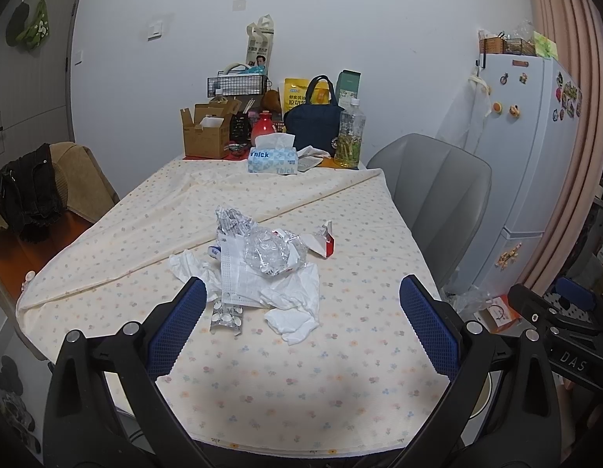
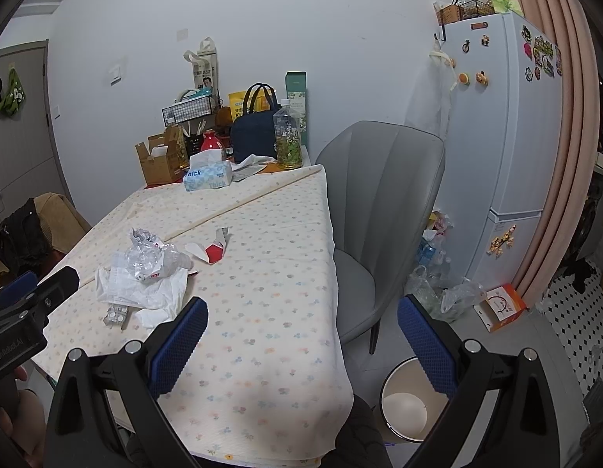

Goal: Collect trash

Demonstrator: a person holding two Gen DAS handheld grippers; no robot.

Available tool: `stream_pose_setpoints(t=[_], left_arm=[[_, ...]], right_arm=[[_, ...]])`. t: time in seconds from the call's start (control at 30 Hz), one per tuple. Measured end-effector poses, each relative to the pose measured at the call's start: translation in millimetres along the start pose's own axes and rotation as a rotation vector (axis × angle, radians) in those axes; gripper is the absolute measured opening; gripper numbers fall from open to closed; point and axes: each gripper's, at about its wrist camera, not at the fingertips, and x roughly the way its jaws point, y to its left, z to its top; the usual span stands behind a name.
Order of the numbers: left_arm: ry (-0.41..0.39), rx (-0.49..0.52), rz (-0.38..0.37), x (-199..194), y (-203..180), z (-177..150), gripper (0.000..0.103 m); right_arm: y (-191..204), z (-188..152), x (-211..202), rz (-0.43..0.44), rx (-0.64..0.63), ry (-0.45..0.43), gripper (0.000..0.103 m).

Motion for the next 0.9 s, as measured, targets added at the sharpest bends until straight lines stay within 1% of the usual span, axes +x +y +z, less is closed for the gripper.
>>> stream_pose_setpoints(t=[0.57, 0.77, 0.9], left_arm=[[-0.004, -0.001, 0.002, -0.3, 1.7, -0.1, 0.099], [-0.005, -0.002, 0.004, 0.2, 3.8, -0.5, 0.099], [-0.005, -0.007, 0.015, 0.2, 7.1, -1.0, 0.099]], right_arm=[[-0.4, -0.2, -0.5, 0.005, -0.003, 0.0, 0.096], [1.2, 0.3, -0.1, 0.013, -0.009, 0.001, 0.096], [4.4, 1.5, 2.1, 0.035, -0.021, 0.003, 0.096]])
